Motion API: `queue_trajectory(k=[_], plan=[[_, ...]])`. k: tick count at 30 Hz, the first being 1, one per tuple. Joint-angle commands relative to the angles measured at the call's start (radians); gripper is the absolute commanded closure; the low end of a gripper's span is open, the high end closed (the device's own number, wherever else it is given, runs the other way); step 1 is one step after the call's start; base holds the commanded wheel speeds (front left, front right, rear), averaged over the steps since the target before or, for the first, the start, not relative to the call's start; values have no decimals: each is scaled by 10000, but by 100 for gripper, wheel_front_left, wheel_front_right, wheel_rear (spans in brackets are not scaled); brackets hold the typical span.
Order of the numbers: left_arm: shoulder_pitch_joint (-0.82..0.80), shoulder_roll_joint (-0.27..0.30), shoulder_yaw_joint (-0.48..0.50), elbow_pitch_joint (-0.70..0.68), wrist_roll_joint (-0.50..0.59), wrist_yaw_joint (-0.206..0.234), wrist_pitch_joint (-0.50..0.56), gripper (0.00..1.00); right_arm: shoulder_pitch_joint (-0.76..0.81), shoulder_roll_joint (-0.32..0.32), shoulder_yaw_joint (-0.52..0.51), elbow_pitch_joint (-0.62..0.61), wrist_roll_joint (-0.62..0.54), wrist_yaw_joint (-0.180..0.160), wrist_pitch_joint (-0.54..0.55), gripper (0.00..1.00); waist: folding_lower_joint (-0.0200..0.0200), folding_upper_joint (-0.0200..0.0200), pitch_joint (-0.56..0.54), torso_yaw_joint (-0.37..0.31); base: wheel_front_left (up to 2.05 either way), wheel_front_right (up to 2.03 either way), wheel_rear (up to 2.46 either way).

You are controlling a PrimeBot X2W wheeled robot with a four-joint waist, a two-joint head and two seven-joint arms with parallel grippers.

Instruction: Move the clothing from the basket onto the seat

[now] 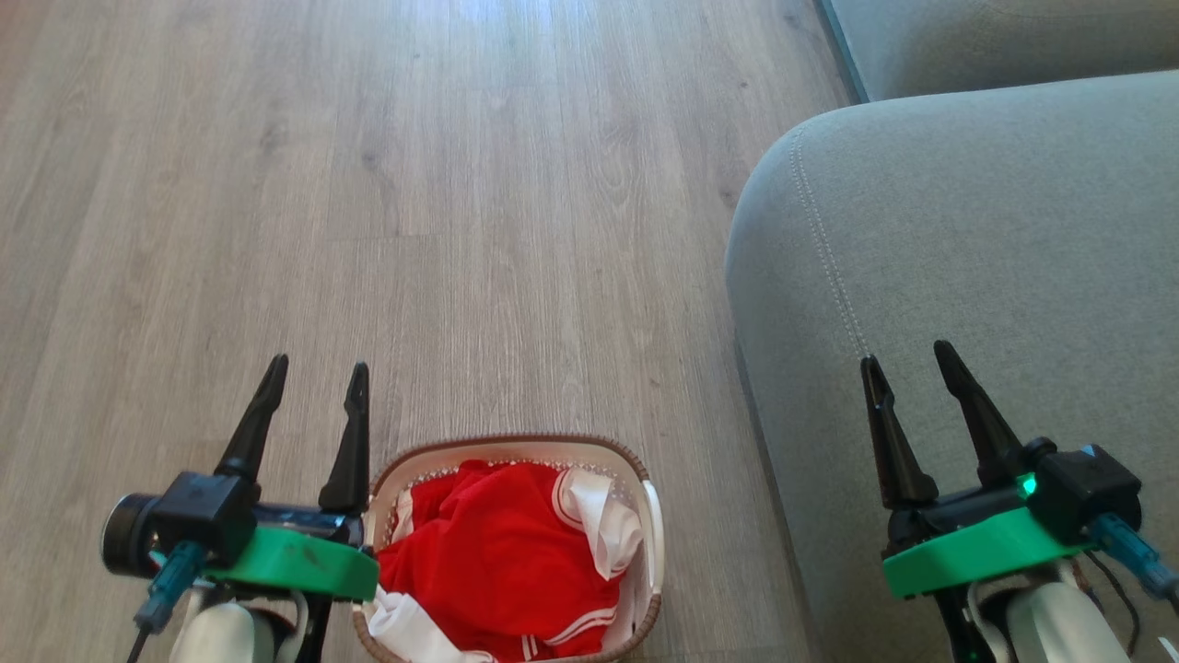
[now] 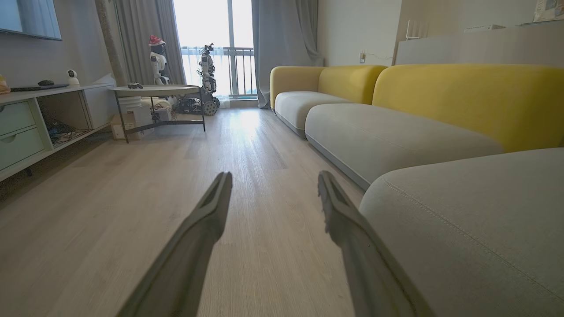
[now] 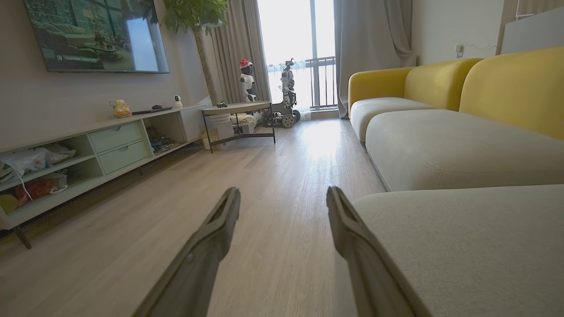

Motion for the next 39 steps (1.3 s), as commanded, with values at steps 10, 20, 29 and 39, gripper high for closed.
queue_trajectory(k=[10,20,29,39], plan=[[-432,64,408,-332,29,-38,-124,0,-432,-123,235,-329,-58,-2,-93,0,0,0,38,-67,0,0,0],[-511,47,456,-187,-4,-34,-124,0,-502,-108,189,-474,-68,-2,-93,0,0,0,391,-264,0,0,0],[-953,38,406,100,-103,-42,-124,0,-805,-133,226,-749,-162,-2,-93,0,0,0,1304,-456,0,0,0],[-1712,123,411,767,-86,-53,-124,0,-1269,-152,257,-1182,-198,-2,-93,0,0,0,2551,-651,0,0,0]])
